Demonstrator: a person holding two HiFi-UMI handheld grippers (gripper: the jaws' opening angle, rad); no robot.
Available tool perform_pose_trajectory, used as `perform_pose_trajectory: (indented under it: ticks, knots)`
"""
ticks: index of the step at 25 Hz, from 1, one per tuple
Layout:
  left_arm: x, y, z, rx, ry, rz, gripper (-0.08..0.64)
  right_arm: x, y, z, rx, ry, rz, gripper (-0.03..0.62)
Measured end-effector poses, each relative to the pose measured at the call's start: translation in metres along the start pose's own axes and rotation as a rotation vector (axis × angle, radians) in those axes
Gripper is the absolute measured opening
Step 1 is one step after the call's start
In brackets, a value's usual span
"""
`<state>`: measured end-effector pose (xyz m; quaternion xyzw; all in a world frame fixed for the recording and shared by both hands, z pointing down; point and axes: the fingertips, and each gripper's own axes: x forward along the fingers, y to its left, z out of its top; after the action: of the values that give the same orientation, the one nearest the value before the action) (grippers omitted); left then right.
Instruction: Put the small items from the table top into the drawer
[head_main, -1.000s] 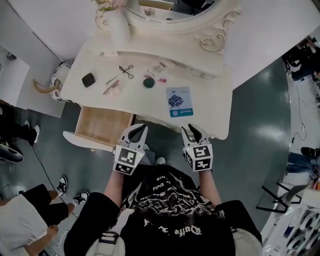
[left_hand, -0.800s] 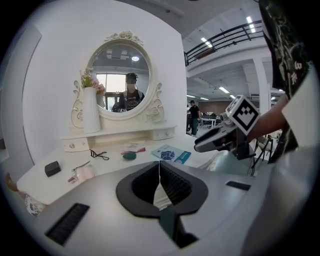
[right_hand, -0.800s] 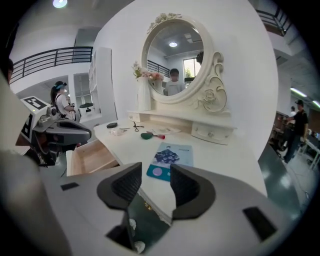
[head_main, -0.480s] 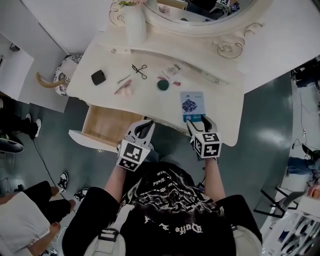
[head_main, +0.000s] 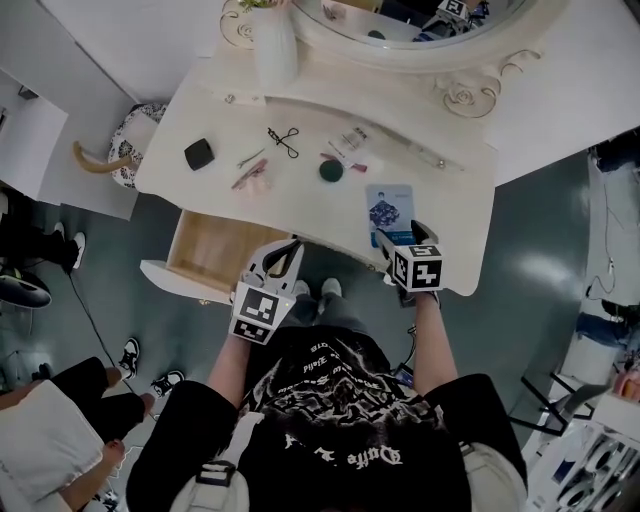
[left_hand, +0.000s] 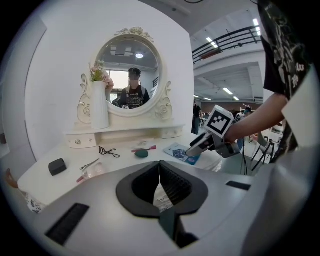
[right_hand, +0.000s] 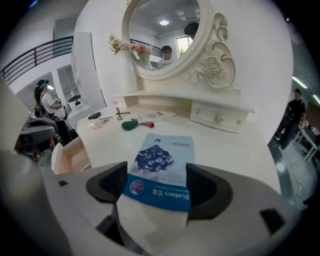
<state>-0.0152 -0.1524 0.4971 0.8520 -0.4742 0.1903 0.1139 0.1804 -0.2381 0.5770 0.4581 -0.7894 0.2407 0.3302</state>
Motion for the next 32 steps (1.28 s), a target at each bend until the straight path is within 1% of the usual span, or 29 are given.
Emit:
perform_pose_trajectory:
  ticks: [5,8,11,14,18,21,22,23,24,25,26,30,32]
  knots:
    - [0.002,0.016,0.001,-0.02,0.01,0.062,0.017,0.009,-0.005,-0.001,-0.012,0.04,0.016,0.364]
    - [0.003,0.025,0.005,-0.03,0.005,0.086,0.017,0.014,-0.005,-0.006,-0.024,0.067,0.026,0.365]
    - [0.006,0.029,0.007,-0.023,0.009,0.09,0.017,0.019,-0.003,-0.012,-0.047,0.097,0.029,0.373]
    - [0.009,0.03,0.007,-0.017,0.016,0.087,0.017,0.021,-0.003,-0.013,-0.062,0.101,0.02,0.376]
    - [0.011,0.036,0.005,-0.023,0.024,0.098,0.017,0.023,-0.003,-0.011,-0.051,0.104,0.01,0.374]
    - [0.012,0.042,0.007,-0.037,0.019,0.113,0.017,0.023,-0.009,-0.008,-0.032,0.102,-0.015,0.368]
    - [0.012,0.043,0.006,-0.04,0.02,0.118,0.017,0.023,-0.011,-0.007,-0.023,0.098,-0.027,0.326]
    - [0.012,0.044,0.006,-0.042,0.02,0.122,0.017,0.023,-0.013,-0.006,-0.018,0.092,-0.037,0.252]
    - [0.011,0.045,0.006,-0.043,0.02,0.126,0.017,0.023,-0.014,-0.005,-0.021,0.087,-0.043,0.203]
    - [0.011,0.045,0.006,-0.043,0.02,0.13,0.017,0.023,-0.015,-0.004,-0.03,0.083,-0.044,0.168]
    - [0.01,0.046,0.006,-0.043,0.02,0.134,0.017,0.024,-0.014,-0.004,-0.041,0.083,-0.041,0.147]
    - [0.007,0.047,0.004,-0.047,0.022,0.152,0.017,0.023,-0.012,-0.002,-0.049,0.071,-0.024,0.122]
    - [0.005,0.048,0.004,-0.048,0.022,0.162,0.017,0.02,-0.013,0.001,-0.049,0.054,-0.03,0.104]
